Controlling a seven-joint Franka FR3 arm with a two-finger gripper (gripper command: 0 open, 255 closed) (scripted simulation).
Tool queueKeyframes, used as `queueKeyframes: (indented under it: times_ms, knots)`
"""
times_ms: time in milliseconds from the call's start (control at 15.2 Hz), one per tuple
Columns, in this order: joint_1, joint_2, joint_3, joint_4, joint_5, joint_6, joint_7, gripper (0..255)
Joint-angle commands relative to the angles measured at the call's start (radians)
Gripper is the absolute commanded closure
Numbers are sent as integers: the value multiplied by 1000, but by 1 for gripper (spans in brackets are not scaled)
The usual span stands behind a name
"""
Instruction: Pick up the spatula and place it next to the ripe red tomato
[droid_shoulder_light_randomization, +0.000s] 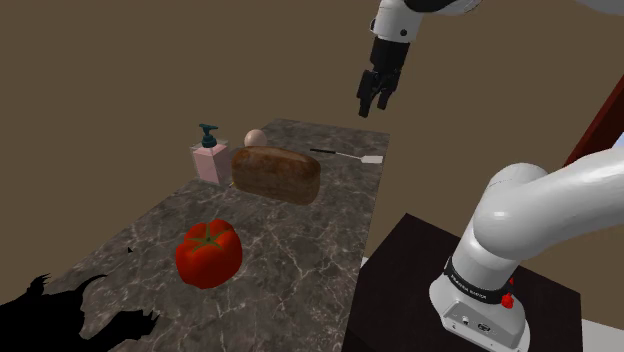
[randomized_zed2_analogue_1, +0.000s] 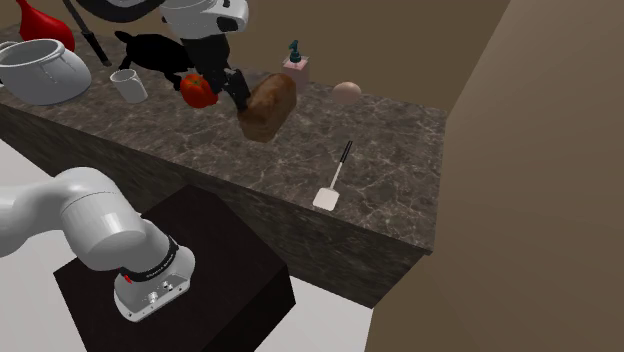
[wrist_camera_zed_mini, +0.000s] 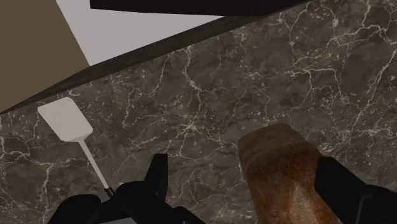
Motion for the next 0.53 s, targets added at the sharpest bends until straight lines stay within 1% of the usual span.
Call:
queueKeyframes:
  times_ms: [0,462]
  knots:
    - [0,0,0,0,0,0,0,0]
    - [-1,164,-116,-30,-56,178,-187,0]
